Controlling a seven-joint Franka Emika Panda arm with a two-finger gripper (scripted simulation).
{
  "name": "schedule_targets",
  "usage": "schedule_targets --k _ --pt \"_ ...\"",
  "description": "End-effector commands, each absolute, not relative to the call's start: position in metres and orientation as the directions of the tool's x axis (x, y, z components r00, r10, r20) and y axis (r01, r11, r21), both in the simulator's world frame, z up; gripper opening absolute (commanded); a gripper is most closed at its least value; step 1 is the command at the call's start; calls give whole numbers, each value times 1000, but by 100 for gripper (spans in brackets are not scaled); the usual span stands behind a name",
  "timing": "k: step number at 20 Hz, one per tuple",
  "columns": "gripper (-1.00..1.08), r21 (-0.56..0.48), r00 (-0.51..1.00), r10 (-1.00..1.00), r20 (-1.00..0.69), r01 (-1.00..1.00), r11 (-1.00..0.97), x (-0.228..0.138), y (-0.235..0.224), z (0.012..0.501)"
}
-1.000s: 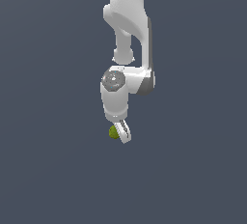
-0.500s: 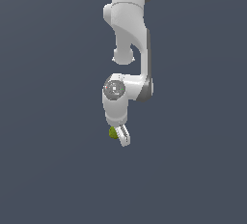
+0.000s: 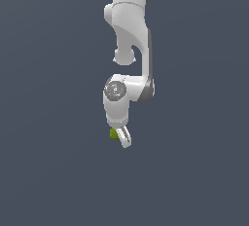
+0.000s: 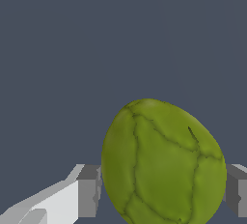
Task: Pick up the object and move it to a goal position.
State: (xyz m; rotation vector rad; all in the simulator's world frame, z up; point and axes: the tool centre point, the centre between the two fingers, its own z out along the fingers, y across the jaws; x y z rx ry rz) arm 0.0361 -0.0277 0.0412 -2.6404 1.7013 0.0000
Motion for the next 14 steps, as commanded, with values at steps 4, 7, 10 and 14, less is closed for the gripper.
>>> schedule_targets --k 4,7,10,14 --pt "-100 -1 413 -911 0 -911 -413 35 -27 43" --pt "-100 -1 413 -911 0 -911 -413 33 -25 49" --pt "-100 -1 413 -911 0 -911 -413 28 -22 58" --pt "-100 -1 413 -911 -1 -911 -413 20 -16 76"
